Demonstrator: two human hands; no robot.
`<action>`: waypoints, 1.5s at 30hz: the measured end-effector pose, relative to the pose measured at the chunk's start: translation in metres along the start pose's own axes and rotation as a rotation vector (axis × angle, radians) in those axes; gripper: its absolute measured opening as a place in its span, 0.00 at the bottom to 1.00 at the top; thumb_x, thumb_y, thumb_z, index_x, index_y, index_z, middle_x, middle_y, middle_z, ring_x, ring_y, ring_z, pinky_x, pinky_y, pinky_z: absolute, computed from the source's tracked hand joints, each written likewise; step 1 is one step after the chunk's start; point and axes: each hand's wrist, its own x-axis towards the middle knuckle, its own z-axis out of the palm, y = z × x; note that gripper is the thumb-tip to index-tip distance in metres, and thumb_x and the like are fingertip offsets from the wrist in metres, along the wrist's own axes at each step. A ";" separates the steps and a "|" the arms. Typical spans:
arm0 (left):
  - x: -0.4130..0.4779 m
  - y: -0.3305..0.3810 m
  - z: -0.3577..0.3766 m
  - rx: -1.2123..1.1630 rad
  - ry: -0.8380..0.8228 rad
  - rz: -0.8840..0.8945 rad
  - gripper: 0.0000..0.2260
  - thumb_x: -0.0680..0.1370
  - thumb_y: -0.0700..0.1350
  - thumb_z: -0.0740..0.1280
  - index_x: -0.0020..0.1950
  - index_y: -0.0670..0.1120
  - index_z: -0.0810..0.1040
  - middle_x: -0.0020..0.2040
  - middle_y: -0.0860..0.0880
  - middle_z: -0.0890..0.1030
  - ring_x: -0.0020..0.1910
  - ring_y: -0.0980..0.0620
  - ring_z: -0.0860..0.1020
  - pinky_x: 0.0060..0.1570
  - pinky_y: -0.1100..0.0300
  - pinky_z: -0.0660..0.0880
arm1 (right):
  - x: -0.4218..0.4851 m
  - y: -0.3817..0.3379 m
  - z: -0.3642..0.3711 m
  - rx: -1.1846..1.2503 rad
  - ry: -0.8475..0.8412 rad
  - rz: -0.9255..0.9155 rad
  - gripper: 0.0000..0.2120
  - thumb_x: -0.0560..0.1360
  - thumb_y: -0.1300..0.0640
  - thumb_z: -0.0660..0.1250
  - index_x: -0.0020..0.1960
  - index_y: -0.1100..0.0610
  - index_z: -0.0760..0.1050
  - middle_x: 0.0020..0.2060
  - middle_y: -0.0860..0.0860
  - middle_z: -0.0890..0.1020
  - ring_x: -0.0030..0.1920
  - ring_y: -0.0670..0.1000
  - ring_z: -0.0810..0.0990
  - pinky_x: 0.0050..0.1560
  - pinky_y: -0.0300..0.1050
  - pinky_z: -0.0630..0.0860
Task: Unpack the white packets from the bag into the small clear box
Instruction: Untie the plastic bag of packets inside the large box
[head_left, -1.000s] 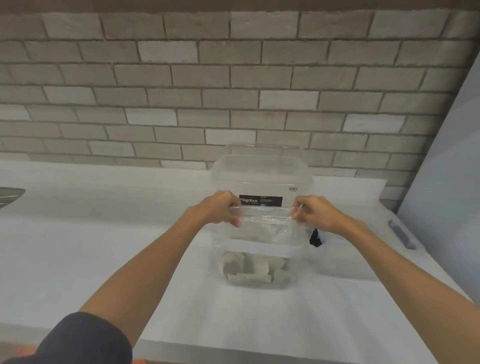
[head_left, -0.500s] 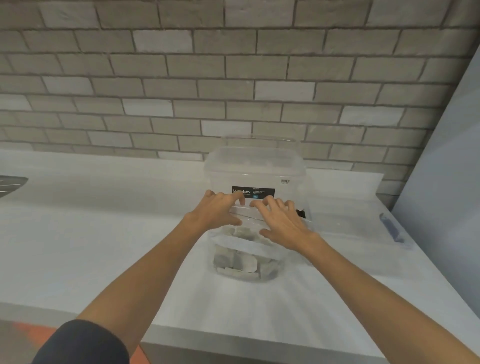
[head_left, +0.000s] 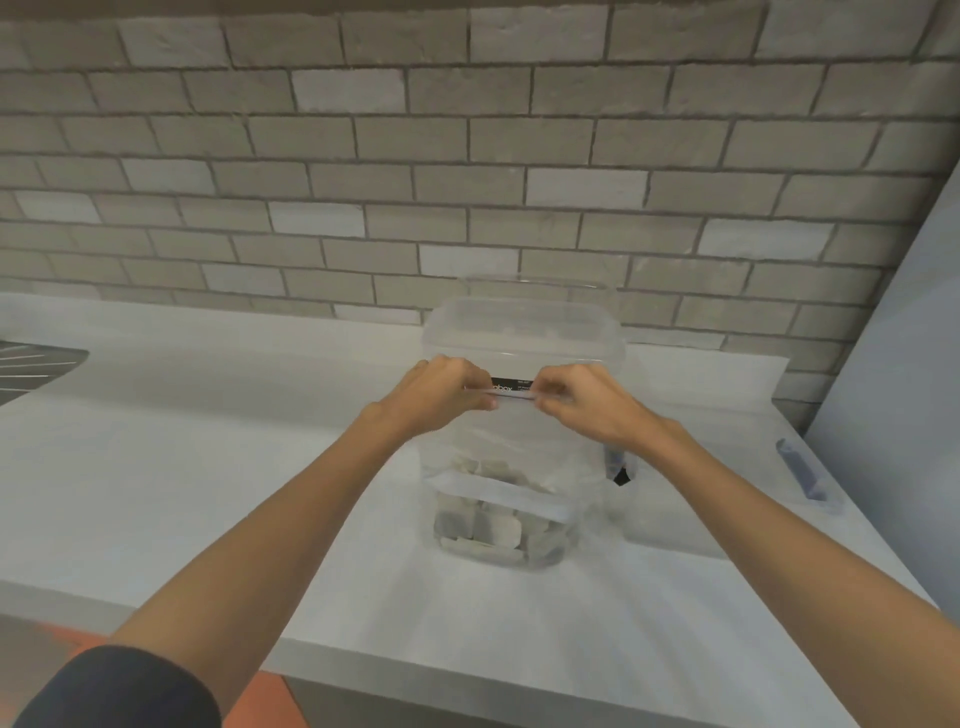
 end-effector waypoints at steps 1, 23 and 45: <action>0.002 0.002 -0.009 -0.103 -0.061 -0.033 0.07 0.75 0.51 0.69 0.45 0.48 0.82 0.39 0.50 0.81 0.43 0.48 0.78 0.44 0.54 0.71 | 0.001 -0.002 -0.005 0.020 -0.017 0.010 0.06 0.75 0.57 0.65 0.49 0.53 0.80 0.42 0.50 0.84 0.46 0.50 0.80 0.49 0.45 0.77; -0.011 0.021 0.031 0.235 0.485 0.231 0.15 0.68 0.48 0.76 0.52 0.50 0.77 0.48 0.52 0.77 0.44 0.49 0.76 0.47 0.56 0.64 | 0.007 -0.010 -0.030 0.519 -0.229 0.229 0.02 0.71 0.66 0.72 0.43 0.63 0.83 0.34 0.59 0.82 0.37 0.51 0.80 0.42 0.42 0.76; -0.007 0.010 0.023 0.285 0.655 0.345 0.05 0.72 0.38 0.72 0.39 0.46 0.78 0.29 0.52 0.75 0.27 0.49 0.72 0.47 0.58 0.65 | 0.005 -0.026 -0.033 0.461 -0.274 0.263 0.08 0.73 0.57 0.71 0.42 0.62 0.83 0.36 0.56 0.83 0.37 0.49 0.76 0.40 0.41 0.73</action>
